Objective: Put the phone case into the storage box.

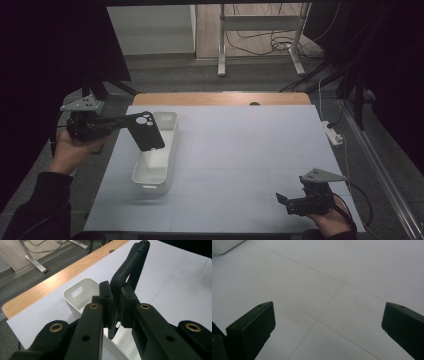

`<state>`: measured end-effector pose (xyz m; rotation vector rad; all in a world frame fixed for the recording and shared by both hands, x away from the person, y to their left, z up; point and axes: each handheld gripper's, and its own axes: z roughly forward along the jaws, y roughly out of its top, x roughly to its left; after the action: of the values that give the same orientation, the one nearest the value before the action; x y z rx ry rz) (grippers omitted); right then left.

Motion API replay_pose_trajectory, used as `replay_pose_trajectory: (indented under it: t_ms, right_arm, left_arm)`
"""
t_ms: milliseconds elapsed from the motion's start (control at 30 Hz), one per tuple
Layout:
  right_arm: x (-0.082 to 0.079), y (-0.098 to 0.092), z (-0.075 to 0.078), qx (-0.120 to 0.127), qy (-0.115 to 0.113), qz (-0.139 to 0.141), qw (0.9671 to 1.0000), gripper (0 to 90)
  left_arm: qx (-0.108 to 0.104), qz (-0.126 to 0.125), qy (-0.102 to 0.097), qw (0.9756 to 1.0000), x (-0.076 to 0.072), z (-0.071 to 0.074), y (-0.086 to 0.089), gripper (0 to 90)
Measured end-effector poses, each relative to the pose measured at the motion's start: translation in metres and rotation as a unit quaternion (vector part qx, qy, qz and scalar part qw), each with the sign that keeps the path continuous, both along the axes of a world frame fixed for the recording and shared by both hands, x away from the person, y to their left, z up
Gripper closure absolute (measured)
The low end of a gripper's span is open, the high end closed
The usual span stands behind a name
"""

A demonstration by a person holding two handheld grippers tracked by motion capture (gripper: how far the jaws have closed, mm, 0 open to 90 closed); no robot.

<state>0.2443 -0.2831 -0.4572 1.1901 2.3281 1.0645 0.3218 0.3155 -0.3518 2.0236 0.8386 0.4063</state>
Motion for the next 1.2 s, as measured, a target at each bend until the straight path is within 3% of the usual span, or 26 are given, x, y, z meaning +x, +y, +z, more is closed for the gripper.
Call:
replay_pose_trajectory:
  t_ms: [400, 1200]
  right_arm:
    - [0.001, 0.0, -0.001, 0.001, 0.004, 0.002, 1.0, 0.0]
    - [0.001, -0.001, -0.001, 0.005, 0.005, 0.002, 1.0, 0.0]
  left_arm:
    - [0.008, -0.001, 0.0, 1.0, 0.017, -0.011, -0.007, 82.0]
    - [0.028, 0.006, 0.009, 0.9996, 0.066, -0.035, -0.019, 82.0]
